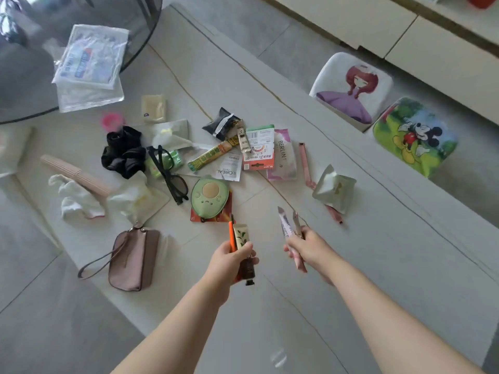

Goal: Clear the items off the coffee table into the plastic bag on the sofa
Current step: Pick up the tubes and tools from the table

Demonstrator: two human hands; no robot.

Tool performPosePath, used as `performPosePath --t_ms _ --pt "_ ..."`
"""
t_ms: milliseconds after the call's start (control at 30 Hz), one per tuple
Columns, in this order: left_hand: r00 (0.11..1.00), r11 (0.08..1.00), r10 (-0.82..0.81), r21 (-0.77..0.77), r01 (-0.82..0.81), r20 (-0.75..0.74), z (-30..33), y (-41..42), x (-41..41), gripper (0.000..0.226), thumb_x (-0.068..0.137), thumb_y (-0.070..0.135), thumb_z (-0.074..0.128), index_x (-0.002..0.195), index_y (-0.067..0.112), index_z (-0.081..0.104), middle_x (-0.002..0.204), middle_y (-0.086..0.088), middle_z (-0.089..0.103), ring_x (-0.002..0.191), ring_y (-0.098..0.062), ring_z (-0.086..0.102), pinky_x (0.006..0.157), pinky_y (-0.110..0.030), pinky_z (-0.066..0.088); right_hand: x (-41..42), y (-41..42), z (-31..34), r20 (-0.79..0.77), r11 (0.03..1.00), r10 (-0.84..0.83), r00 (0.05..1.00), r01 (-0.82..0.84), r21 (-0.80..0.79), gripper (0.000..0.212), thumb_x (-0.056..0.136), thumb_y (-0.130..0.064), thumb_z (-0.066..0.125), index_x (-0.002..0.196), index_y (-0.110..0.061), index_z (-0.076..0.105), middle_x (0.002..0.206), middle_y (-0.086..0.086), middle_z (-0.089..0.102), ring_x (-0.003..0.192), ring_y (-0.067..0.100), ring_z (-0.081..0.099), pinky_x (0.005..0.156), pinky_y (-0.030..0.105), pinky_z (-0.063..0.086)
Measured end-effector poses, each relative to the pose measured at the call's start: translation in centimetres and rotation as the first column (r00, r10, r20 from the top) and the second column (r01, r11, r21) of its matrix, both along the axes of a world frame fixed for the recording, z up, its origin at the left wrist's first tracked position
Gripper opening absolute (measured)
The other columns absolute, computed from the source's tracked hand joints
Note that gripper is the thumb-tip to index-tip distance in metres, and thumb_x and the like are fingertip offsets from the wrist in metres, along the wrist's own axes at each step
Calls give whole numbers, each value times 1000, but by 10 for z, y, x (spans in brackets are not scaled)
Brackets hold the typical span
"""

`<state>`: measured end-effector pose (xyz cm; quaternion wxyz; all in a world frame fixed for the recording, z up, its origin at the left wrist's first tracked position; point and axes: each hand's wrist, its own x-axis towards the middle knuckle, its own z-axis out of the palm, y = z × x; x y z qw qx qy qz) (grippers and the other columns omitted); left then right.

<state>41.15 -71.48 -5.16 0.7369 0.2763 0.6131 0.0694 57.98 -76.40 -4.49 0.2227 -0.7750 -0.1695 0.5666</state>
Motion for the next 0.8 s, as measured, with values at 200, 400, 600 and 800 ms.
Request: performPosePath --t_ms 200,400,600,800 --pt "985 986 164 -27 -163 59 68 -21 -54 21 88 20 65 104 8 60 94 -11 68 84 -23 70 79 -38 56 -39 -22 63 -355 998 -42 934 57 31 22 90 2 52 105 -13 48 94 10 70 79 18 70 79 35 53" --pt "941 941 336 24 -337 50 121 -43 -121 20 89 18 63 105 5 59 90 -11 68 77 -23 69 71 -35 56 -102 -21 119 -455 998 49 889 -25 59 27 86 2 59 108 -11 51 101 12 69 93 24 69 84 42 56" --pt "838 839 539 32 -543 82 161 -83 -191 7 94 13 55 99 8 57 89 -10 66 67 -16 68 63 -31 53 -176 -28 151 -493 980 200 847 -173 99 29 88 1 58 114 -7 49 101 12 71 89 25 71 82 41 57" --pt "703 705 704 14 -709 100 176 -128 -265 7 92 7 54 98 6 58 86 -9 68 59 -12 70 57 -28 52 -263 -41 171 -548 926 366 752 -353 135 29 85 12 48 108 -5 51 96 11 69 83 20 69 72 33 48"
